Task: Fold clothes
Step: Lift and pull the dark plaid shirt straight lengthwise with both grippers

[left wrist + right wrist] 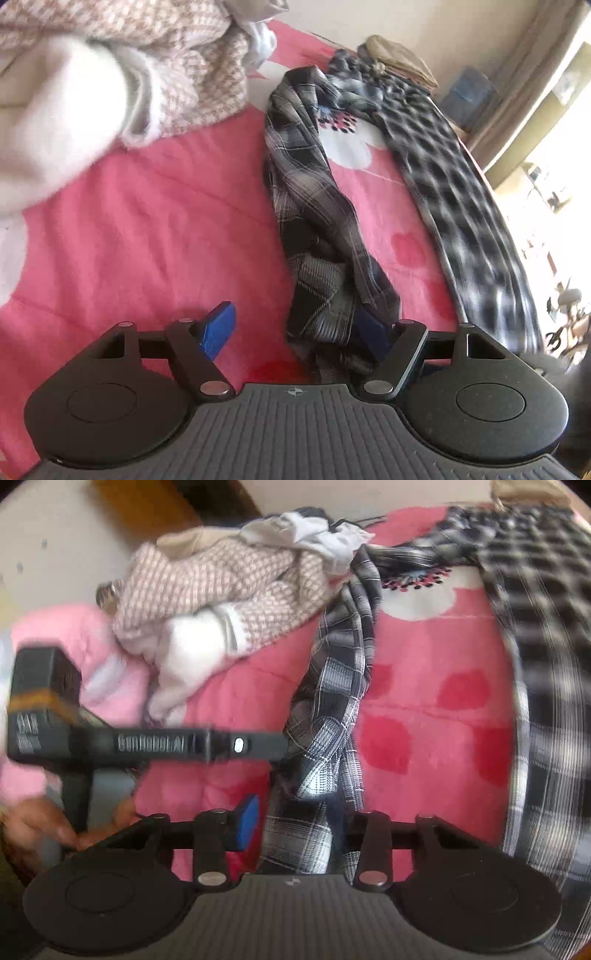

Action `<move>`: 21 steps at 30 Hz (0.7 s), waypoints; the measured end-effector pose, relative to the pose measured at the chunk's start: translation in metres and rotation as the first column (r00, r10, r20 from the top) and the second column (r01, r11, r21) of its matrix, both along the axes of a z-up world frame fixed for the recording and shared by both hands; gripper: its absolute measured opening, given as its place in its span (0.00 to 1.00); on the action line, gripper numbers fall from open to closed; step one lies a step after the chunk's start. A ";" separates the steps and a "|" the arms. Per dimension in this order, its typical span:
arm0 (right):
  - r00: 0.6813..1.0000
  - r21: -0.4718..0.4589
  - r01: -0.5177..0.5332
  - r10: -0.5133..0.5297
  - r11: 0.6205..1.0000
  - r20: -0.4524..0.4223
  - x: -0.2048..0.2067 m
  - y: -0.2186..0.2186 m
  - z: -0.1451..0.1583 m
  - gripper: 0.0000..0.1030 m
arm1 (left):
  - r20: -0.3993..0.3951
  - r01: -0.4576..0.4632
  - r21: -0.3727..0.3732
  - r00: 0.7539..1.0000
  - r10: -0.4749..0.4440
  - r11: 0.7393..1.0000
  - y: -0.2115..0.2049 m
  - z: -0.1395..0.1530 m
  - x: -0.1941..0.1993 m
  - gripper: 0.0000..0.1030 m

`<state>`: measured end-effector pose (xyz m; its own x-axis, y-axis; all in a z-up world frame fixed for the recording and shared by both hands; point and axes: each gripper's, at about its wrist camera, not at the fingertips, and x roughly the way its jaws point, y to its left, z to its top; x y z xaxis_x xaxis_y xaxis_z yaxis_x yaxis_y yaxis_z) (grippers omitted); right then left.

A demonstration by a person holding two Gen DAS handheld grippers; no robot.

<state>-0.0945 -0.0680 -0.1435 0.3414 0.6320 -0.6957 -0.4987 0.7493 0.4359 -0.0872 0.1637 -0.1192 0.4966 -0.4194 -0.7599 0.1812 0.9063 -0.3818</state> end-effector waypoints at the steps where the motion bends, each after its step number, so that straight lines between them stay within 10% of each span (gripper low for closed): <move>1: 1.000 -0.017 -0.003 0.003 1.000 0.003 0.000 0.002 -0.002 0.24 | 0.000 -0.005 -0.007 1.000 0.005 1.000 0.000 0.000 0.001 0.70; 2: 1.000 -0.031 -0.003 0.003 1.000 0.007 0.000 0.004 -0.003 0.06 | 0.000 -0.008 -0.014 1.000 0.008 1.000 -0.001 0.000 0.002 0.70; 5: 1.000 0.008 0.023 -0.023 1.000 0.015 0.000 -0.002 0.002 0.00 | 0.000 0.000 -0.021 1.000 0.000 1.000 -0.003 -0.001 0.003 0.70; 21: 0.993 0.472 0.096 -0.113 0.876 0.009 0.008 -0.062 0.072 0.00 | -0.071 0.173 -0.141 0.980 -0.184 0.975 -0.034 -0.011 -0.011 0.70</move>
